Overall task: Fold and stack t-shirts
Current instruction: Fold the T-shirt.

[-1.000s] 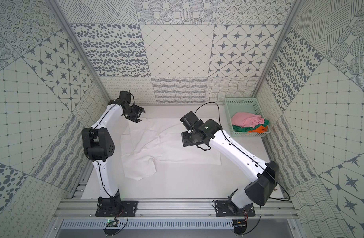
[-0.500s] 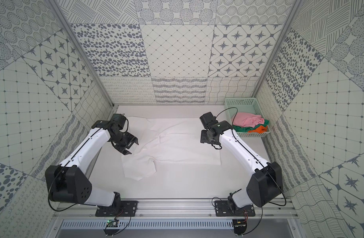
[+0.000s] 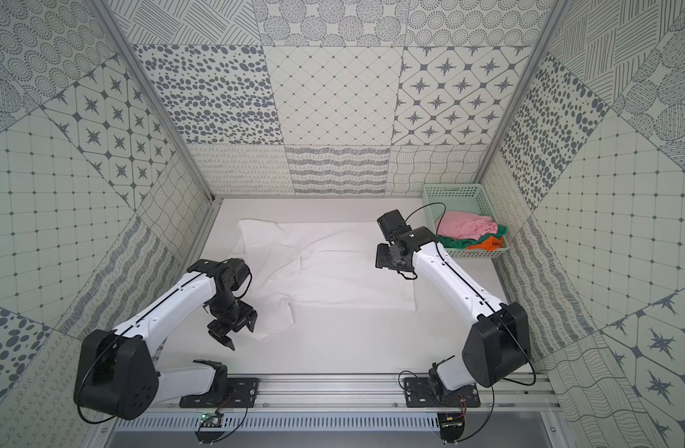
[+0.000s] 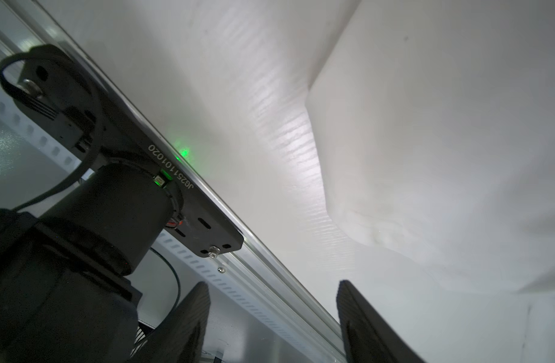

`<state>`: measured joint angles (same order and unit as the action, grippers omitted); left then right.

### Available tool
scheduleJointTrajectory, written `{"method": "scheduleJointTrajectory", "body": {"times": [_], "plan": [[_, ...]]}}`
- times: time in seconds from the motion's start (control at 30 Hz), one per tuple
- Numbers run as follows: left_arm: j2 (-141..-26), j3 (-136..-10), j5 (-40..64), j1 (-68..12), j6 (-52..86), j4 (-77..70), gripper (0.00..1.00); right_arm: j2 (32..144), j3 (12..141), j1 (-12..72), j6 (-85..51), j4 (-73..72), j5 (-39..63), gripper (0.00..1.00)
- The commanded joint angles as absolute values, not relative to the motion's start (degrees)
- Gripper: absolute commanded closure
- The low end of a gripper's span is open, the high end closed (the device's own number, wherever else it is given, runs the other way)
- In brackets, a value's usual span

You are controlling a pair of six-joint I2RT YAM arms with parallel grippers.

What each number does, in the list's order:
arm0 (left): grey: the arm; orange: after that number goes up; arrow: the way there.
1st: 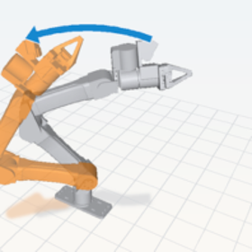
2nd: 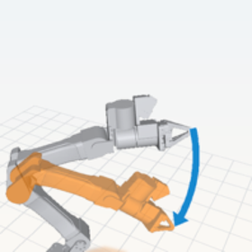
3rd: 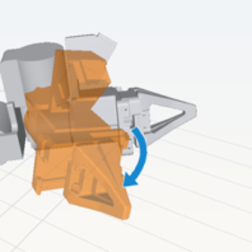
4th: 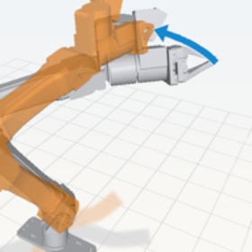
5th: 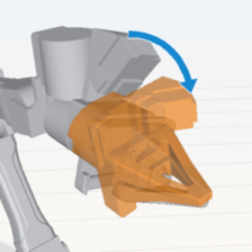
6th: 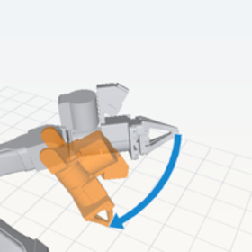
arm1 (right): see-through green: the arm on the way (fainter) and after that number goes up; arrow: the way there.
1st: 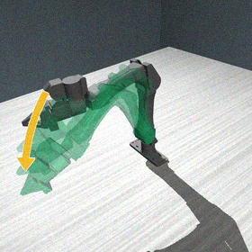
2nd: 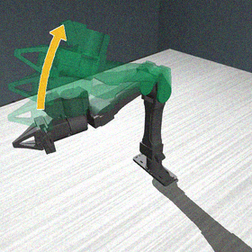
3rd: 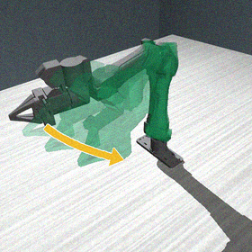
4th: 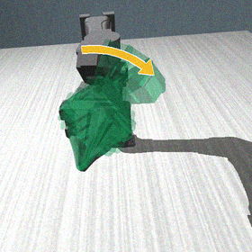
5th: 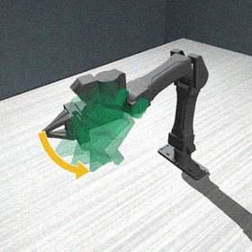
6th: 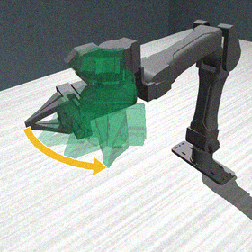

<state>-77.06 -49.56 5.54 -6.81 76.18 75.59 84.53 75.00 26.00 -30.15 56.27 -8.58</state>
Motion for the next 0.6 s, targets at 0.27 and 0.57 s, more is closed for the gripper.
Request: {"method": "scheduleJointTrajectory", "body": {"times": [0.27, 0.57], "plan": [[-88.0, -47.9, -0.7, -8.3, 80.3, 65.5, 0.32, 82.1, 77.5, 26.0, -28.1, 57.3, -8.0, 0.35], [-95.3, -50.9, -0.6, -9.3, 79.7, 61.7, 0.32, 82.5, 79.8, 26.0, -26.7, 58.7, -9.1, 0.35]]}}
